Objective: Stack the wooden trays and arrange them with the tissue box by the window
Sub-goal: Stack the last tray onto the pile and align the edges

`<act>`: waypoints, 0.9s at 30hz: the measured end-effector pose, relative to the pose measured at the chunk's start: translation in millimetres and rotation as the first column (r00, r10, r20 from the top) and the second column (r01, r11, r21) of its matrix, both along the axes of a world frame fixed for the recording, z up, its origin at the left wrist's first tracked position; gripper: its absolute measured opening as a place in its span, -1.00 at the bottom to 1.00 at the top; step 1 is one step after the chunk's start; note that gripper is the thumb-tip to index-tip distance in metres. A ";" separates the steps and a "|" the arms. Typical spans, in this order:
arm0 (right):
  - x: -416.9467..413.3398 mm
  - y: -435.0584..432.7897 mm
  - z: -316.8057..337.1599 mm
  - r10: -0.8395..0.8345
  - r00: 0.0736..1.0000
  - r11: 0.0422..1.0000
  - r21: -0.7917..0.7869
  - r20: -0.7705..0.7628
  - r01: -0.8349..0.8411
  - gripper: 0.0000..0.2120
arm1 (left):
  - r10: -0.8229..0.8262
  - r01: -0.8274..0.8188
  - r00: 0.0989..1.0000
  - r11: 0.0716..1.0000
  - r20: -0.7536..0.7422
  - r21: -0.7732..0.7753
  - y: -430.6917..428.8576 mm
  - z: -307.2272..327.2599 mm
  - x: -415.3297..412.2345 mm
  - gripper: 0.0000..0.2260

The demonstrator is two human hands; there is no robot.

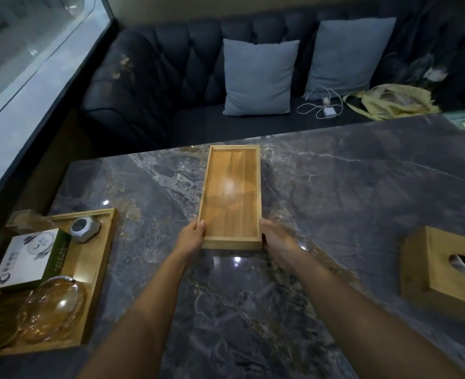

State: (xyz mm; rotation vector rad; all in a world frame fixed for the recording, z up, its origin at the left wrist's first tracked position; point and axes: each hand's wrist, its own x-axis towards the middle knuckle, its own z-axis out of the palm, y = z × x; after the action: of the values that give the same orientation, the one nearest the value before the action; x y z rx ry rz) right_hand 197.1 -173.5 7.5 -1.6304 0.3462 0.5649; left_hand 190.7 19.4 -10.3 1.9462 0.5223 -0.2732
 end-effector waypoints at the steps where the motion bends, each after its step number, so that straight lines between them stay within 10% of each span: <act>1: 0.5 2.9 -2.1 0.033 0.999 0.997 -0.069 -0.002 -0.033 -0.64 | 0.000 0.000 1.000 1.000 0.002 -0.009 1.4 0.4 0.0 -0.70; 14: -59.6 -27.2 -21.9 0.152 0.986 0.988 -0.006 -0.067 -0.152 -0.80 | -0.095 0.094 0.995 0.994 -0.013 -0.052 12.6 5.0 -96.1 -0.80; 27: -38.4 11.3 -11.1 0.026 0.997 0.999 -0.032 0.078 -0.024 -0.61 | 0.181 -0.157 0.980 0.956 0.080 -0.248 2.0 1.2 -59.3 -0.73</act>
State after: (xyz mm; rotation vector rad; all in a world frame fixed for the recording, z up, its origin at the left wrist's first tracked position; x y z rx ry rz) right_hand 158.7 -162.2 -3.7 -1.6837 0.2780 0.5150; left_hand 131.4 21.3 -9.1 1.6593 0.5585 -0.1204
